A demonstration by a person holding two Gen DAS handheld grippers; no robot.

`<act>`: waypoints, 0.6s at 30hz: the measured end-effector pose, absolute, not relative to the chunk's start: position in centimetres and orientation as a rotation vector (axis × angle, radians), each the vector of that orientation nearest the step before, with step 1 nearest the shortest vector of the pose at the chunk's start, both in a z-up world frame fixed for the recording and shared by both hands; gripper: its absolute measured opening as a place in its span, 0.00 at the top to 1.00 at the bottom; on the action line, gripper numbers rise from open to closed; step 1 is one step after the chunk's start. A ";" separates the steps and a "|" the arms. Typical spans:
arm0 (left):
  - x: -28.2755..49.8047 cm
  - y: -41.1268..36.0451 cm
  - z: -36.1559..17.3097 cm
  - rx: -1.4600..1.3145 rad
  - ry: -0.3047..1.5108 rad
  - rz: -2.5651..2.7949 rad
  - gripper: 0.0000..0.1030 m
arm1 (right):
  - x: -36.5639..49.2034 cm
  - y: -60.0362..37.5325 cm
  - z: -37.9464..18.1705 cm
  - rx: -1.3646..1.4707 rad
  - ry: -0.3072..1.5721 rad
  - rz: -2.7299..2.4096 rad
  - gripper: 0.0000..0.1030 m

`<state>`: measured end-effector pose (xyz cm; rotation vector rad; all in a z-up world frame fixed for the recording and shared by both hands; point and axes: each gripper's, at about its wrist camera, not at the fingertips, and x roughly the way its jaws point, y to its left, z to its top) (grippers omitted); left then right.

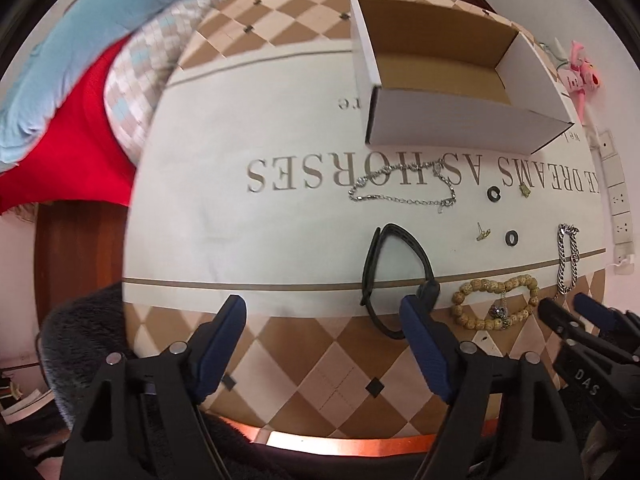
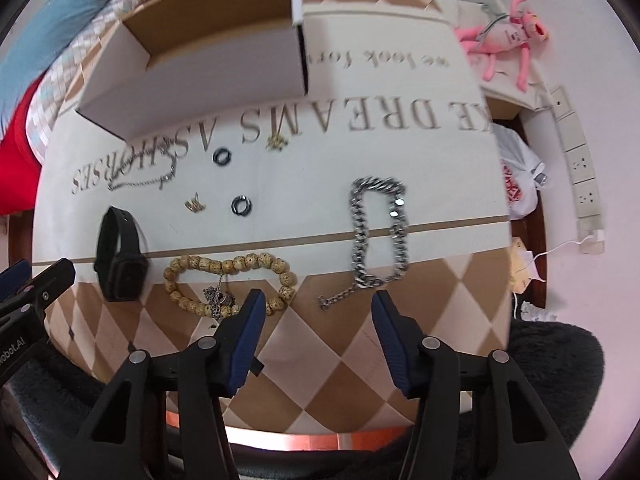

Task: Organize jewelry
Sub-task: 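Grasp the black watch band with the left gripper while the right gripper grasps the wooden bead bracelet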

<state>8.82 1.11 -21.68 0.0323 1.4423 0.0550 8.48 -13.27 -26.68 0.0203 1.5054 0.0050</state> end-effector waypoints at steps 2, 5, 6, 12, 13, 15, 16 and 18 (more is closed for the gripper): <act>9.0 1.1 -22.4 0.017 1.451 0.042 0.25 | 8.5 -13.1 -27.4 0.022 1.509 0.014 0.51; 9.3 1.2 -22.8 0.000 1.455 0.028 0.25 | 8.8 -12.7 -27.9 0.012 1.509 0.024 0.52; 9.4 1.2 -23.0 -0.005 1.457 0.024 0.25 | 8.9 -12.6 -27.9 0.007 1.513 0.026 0.52; 10.2 1.3 -24.3 -0.026 1.476 0.006 0.31 | 9.5 -12.1 -28.7 -0.016 1.531 0.039 0.56; 10.3 1.3 -24.5 -0.029 1.482 0.003 0.34 | 9.5 -12.0 -28.8 -0.023 1.530 0.038 0.57; 10.4 1.5 -25.2 -0.040 1.498 -0.006 0.44 | 9.4 -11.7 -28.8 -0.040 1.520 0.041 0.57; 10.5 1.6 -25.5 -0.040 1.502 -0.005 0.46 | 9.3 -11.5 -28.7 -0.042 1.520 0.041 0.57; 10.7 1.9 -26.1 -0.037 1.509 -0.011 0.58 | 9.2 -11.1 -28.7 -0.057 1.514 0.048 0.59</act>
